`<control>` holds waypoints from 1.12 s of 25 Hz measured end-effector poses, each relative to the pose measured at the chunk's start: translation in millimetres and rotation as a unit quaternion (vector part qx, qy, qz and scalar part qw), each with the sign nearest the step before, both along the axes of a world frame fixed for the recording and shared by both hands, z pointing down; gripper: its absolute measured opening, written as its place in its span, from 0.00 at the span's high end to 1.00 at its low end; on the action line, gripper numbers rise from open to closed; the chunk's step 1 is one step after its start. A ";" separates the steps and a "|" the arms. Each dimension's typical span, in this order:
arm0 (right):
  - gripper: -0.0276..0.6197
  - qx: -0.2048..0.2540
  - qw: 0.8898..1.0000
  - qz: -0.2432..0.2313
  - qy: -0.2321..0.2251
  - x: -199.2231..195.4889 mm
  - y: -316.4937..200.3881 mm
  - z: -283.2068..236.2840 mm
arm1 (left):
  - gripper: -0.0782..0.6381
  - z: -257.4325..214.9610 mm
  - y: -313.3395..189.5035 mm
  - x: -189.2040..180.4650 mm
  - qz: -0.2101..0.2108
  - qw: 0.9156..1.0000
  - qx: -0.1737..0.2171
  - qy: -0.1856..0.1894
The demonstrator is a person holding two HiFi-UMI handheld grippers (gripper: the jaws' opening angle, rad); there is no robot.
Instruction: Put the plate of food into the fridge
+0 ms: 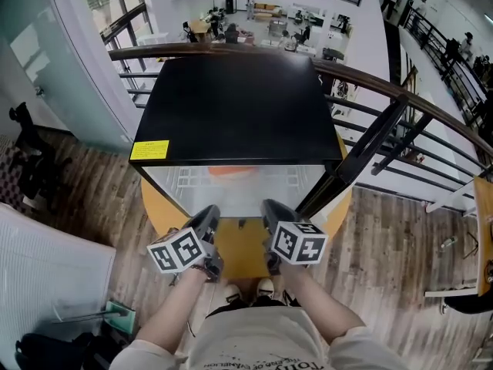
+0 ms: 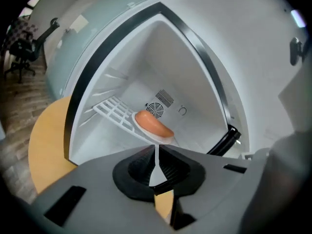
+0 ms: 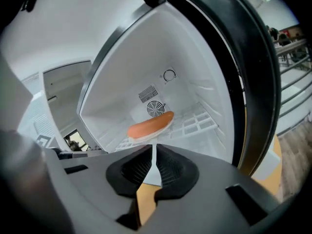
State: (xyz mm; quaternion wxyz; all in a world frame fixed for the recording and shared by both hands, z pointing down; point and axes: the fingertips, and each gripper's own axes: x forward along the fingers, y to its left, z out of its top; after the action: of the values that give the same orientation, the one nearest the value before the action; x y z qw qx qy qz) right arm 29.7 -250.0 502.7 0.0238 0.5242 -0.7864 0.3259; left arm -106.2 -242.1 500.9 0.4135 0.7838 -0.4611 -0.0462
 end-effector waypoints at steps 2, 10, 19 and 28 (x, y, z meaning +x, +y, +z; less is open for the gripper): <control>0.90 0.012 1.000 -0.016 0.020 -0.5 11.8 1.8 | 0.85 -2.2 11.3 5.2 0.022 0.998 0.032 -0.052; 0.91 0.026 0.993 -0.085 0.078 -9.2 71.8 18.8 | 0.86 25.4 66.5 24.4 0.079 0.979 0.069 -0.173; 0.91 -0.015 0.991 -0.115 0.071 -13.1 110.0 48.2 | 0.86 64.9 114.7 33.0 0.076 0.981 0.022 -0.178; 0.92 -0.021 0.992 -0.096 0.075 -4.0 124.0 61.7 | 0.86 64.7 118.5 34.8 0.074 0.979 0.029 -0.190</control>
State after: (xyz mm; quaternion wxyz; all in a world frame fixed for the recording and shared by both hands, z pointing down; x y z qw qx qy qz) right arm 25.8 -126.0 564.5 0.1248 0.4683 -0.8221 0.2987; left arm -71.5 -123.6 565.5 0.2978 0.8221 -0.4701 0.1205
